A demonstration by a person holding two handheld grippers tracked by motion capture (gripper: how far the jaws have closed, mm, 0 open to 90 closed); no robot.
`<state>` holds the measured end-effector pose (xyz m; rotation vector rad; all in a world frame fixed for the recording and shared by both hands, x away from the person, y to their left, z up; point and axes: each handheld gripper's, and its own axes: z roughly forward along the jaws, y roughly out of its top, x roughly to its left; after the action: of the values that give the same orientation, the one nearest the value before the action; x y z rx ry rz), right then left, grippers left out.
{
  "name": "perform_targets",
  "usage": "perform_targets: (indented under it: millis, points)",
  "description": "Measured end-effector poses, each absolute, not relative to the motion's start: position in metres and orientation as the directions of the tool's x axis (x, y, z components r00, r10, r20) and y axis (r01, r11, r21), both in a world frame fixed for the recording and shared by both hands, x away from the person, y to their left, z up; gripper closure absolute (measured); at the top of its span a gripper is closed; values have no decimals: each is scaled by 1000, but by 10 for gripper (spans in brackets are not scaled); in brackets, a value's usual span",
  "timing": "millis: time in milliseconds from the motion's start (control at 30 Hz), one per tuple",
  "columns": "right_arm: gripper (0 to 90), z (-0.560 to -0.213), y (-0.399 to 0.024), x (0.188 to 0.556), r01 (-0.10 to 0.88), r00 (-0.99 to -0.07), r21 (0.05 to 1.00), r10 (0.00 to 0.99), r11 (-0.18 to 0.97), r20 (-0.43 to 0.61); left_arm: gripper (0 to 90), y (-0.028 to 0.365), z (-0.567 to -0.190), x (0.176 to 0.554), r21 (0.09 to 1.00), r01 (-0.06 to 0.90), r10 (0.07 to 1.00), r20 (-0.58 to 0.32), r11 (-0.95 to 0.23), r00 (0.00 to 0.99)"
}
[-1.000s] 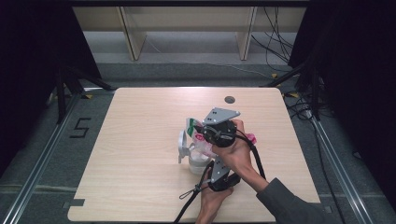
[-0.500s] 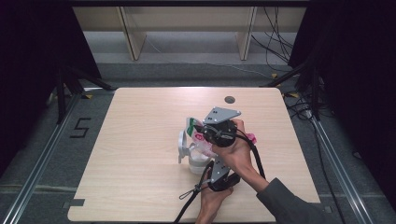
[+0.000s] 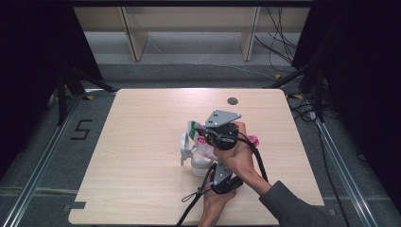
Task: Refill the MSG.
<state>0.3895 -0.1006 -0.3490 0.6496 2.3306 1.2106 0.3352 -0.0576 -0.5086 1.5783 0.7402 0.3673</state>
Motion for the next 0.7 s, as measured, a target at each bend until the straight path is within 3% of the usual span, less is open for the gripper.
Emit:
perform_targets:
  millis: [267, 300, 400, 433, 500, 600, 633, 667, 700]
  points:
    - [900, -349, -101, 389, 204, -796, 840, 585, 503, -157, 707, -58, -509, 335, 969, 247, 647, -187, -1, 739]
    - [900, -350, -100, 389, 201, -795, 837, 584, 509, -164, 707, -64, -510, 334, 962, 259, 635, -251, 82, 731]
    - [900, -349, -99, 387, 191, -792, 834, 583, 517, -180, 707, -58, -508, 334, 971, 241, 646, -186, 4, 741]
    - [900, -348, -99, 388, 172, -797, 835, 572, 523, -194, 707, -63, -508, 333, 964, 254, 637, -241, 73, 733]
    - [900, -350, -98, 387, 172, -798, 827, 568, 535, -201, 707, -65, -509, 333, 960, 261, 631, -267, 104, 729]
    - [900, -349, -98, 387, 176, -796, 830, 572, 530, -196, 708, -65, -508, 333, 961, 256, 633, -262, 104, 729]
    - [900, -349, -98, 388, 175, -797, 835, 574, 521, -191, 708, -58, -509, 335, 970, 242, 646, -187, 4, 740]
    - [900, -349, -99, 387, 188, -793, 837, 582, 513, -179, 708, -65, -509, 333, 962, 254, 636, -257, 99, 727]
    - [900, -350, -99, 388, 181, -797, 835, 575, 519, -185, 708, -65, -509, 333, 961, 256, 633, -262, 103, 728]
